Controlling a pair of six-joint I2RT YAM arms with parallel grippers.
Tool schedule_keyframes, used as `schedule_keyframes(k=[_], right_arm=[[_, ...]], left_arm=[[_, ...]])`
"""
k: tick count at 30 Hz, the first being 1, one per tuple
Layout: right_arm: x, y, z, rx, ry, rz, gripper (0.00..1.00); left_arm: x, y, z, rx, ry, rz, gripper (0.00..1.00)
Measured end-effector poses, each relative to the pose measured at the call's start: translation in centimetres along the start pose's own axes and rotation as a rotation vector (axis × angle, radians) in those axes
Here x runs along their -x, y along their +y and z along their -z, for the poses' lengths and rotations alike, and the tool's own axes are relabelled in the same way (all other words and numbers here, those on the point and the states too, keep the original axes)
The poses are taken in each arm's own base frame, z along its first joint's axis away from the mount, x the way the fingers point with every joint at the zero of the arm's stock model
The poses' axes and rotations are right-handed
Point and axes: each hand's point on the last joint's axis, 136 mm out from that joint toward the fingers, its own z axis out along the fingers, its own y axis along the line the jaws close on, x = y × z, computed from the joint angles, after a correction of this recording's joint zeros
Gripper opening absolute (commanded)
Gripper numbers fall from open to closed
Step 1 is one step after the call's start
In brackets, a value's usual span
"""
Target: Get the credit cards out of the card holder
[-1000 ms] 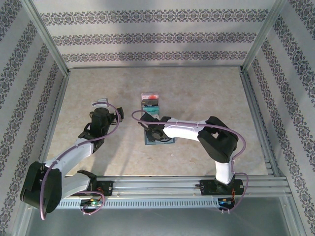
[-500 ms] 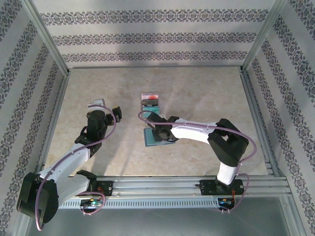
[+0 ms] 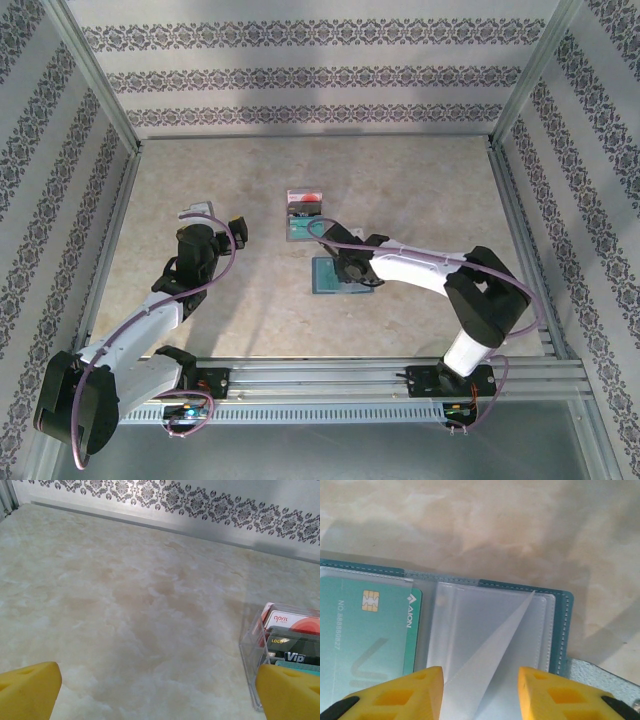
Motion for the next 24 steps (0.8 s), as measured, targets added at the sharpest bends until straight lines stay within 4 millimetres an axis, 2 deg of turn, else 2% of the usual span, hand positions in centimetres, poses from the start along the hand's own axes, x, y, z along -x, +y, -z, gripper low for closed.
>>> schedule_keyframes(k=[9, 16, 19, 24], right_arm=[[1.5, -0.6, 2.4, 0.026, -0.077, -0.031, 0.43], [1.3, -2.2, 2.9, 0.005, -0.087, -0.063, 0.35], [1.2, -2.7, 3.3, 0.009, -0.09, -0.08, 0.34], [1.5, -1.9, 4.0, 0.086, -0.094, -0.109, 0.32]], left_arm=[[-0.3, -0.5, 0.0, -0.028, 0.016, 0.006, 1.0], [-0.9, -1.5, 0.1, -0.087, 0.045, 0.007, 0.99], [-1.4, -2.8, 0.3, -0.126, 0.061, -0.004, 0.99], [-4.5, -6.7, 0.9, -0.214, 0.132, -0.08, 1.0]])
